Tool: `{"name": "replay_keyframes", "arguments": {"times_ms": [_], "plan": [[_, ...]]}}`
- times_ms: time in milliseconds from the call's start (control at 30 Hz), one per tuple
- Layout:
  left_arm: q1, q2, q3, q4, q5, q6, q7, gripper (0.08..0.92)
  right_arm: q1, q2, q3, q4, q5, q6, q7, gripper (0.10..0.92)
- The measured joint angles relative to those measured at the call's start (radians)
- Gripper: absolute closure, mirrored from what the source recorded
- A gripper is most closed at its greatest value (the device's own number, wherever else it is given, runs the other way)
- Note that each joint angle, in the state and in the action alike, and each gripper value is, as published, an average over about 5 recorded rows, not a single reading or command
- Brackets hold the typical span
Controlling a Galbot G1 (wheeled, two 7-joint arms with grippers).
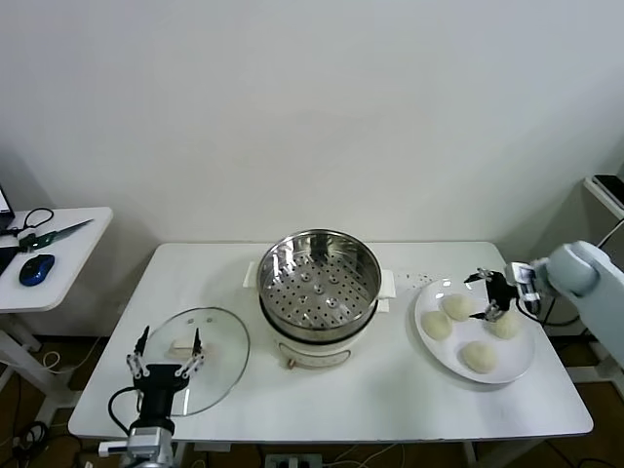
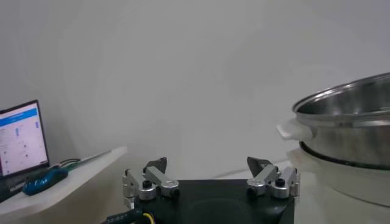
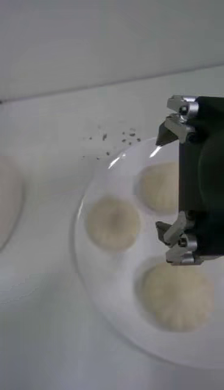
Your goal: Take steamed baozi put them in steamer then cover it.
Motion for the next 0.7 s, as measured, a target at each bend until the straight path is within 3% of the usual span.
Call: {"name": "replay_keyframes", "arguments": {"times_ms": [700], "plan": [[-0.025,0.018,-0.025,0.037,-0.014,0.011,0.001,0.177,0.129,0.228,-0.183,-0.329,-0.092,0.038,-0.029,0.203]]}}
